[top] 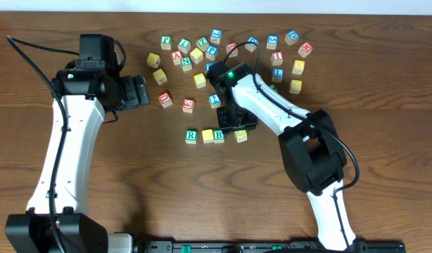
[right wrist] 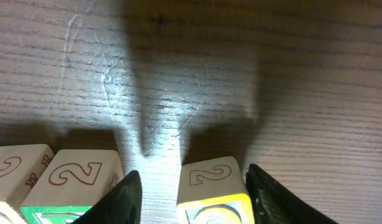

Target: Spell out ROBOT

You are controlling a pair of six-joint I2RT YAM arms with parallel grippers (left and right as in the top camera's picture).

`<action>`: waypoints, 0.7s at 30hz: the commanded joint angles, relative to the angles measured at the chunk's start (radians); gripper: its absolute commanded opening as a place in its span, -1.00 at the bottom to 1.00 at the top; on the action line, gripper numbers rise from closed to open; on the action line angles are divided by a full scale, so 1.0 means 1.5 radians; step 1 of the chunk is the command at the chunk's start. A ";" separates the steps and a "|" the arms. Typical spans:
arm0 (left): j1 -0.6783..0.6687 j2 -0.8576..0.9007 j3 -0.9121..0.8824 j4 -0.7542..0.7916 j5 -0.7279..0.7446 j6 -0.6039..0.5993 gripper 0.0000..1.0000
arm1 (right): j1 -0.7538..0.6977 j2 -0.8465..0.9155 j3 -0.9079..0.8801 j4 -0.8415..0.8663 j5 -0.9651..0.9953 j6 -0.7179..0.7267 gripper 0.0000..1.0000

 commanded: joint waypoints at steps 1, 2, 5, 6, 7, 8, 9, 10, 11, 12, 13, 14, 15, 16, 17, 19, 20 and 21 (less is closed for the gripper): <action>0.001 -0.004 0.012 -0.001 -0.006 0.009 0.95 | -0.002 -0.008 -0.001 -0.001 0.007 0.000 0.01; 0.001 -0.004 0.012 -0.001 -0.006 0.009 0.95 | -0.002 -0.008 -0.001 0.000 0.009 0.000 -0.09; 0.001 -0.004 0.012 -0.001 -0.006 0.009 0.95 | -0.001 -0.008 -0.001 -0.003 0.126 0.070 -0.21; 0.001 -0.004 0.012 -0.001 -0.006 0.009 0.96 | 0.004 -0.008 -0.001 -0.002 0.134 0.076 -0.21; 0.001 -0.004 0.012 -0.001 -0.006 0.009 0.95 | 0.006 -0.008 -0.001 0.001 0.121 0.066 -0.19; 0.001 -0.004 0.012 -0.001 -0.006 0.009 0.95 | 0.010 -0.008 -0.001 0.010 0.081 0.023 -0.13; 0.001 -0.004 0.012 -0.001 -0.006 0.009 0.96 | 0.013 -0.008 -0.001 0.019 0.038 -0.026 -0.07; 0.001 -0.004 0.012 -0.001 -0.006 0.009 0.95 | 0.012 -0.008 -0.001 0.022 0.032 -0.010 -0.06; 0.001 -0.004 0.012 -0.001 -0.006 0.009 0.95 | 0.007 -0.008 -0.001 0.019 0.065 0.047 -0.07; 0.001 -0.004 0.012 -0.001 -0.006 0.009 0.95 | 0.002 -0.008 -0.001 0.012 0.102 0.089 -0.05; 0.001 -0.004 0.012 -0.001 -0.006 0.009 0.95 | 0.001 -0.008 -0.001 0.013 0.101 0.091 -0.01; 0.001 -0.004 0.012 -0.001 -0.006 0.009 0.95 | 0.001 -0.008 -0.001 0.017 0.077 0.073 -0.01; 0.001 -0.004 0.012 -0.001 -0.006 0.009 0.95 | 0.001 -0.008 -0.001 0.027 0.026 0.040 0.03; 0.001 -0.004 0.012 -0.001 -0.006 0.009 0.95 | 0.000 -0.008 -0.001 0.031 0.003 0.030 0.04; 0.001 -0.004 0.012 -0.001 -0.006 0.009 0.95 | -0.002 -0.008 -0.001 0.031 0.012 0.032 0.01; 0.001 -0.004 0.012 -0.001 -0.006 0.009 0.96 | -0.002 -0.008 -0.001 0.010 0.115 0.098 0.03; 0.001 -0.004 0.012 -0.001 -0.006 0.009 0.95 | 0.001 -0.008 -0.001 -0.002 0.142 0.122 0.07; 0.001 -0.004 0.012 -0.001 -0.006 0.009 0.95 | 0.003 -0.008 -0.001 -0.005 0.128 0.117 0.09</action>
